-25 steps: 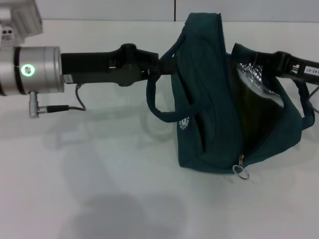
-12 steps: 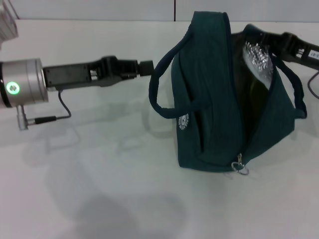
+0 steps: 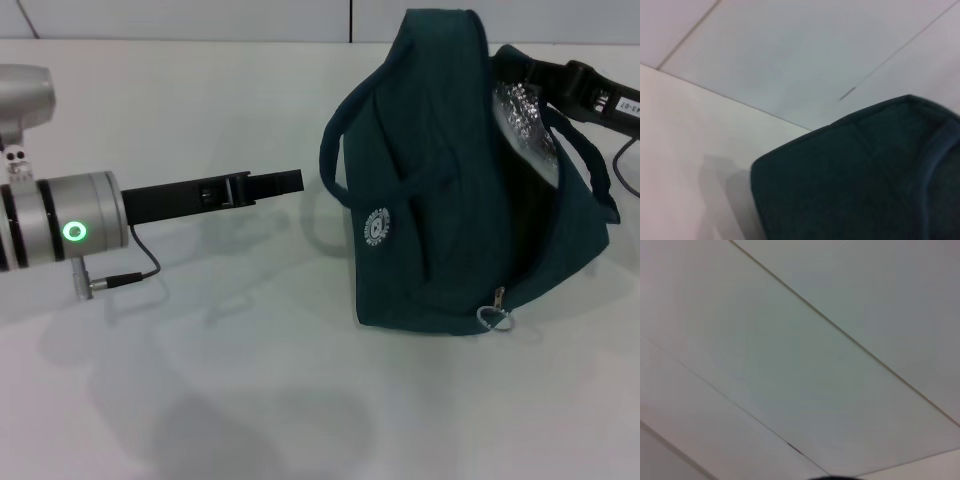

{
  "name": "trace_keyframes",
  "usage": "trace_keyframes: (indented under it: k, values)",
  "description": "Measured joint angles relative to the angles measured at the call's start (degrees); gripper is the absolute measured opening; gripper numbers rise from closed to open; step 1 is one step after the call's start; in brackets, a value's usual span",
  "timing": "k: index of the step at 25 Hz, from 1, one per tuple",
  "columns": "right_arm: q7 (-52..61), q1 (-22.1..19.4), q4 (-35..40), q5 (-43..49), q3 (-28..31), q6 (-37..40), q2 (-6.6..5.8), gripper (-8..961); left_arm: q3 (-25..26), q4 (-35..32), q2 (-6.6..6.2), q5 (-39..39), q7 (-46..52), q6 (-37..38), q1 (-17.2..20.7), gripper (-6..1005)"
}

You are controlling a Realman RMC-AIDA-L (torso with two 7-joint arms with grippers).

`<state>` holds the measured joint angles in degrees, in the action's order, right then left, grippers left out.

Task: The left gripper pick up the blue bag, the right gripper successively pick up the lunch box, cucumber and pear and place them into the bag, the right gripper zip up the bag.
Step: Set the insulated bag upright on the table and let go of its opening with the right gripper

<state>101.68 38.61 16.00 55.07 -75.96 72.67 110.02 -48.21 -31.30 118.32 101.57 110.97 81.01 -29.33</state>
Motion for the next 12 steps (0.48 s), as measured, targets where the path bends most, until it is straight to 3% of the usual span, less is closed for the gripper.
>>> trace_keyframes:
  k: [8, 12]
  values:
    - [-1.05, -0.44, 0.85, 0.05, -0.18, 1.04, 0.45, 98, 0.03, 0.29, 0.85, -0.03, -2.60, -2.90, -0.12, 71]
    - [-0.89, -0.85, 1.06, 0.11, -0.26, 1.90, 0.04, 120, 0.05, 0.83, 0.92, -0.40, -3.49, -3.47, -0.11, 72]
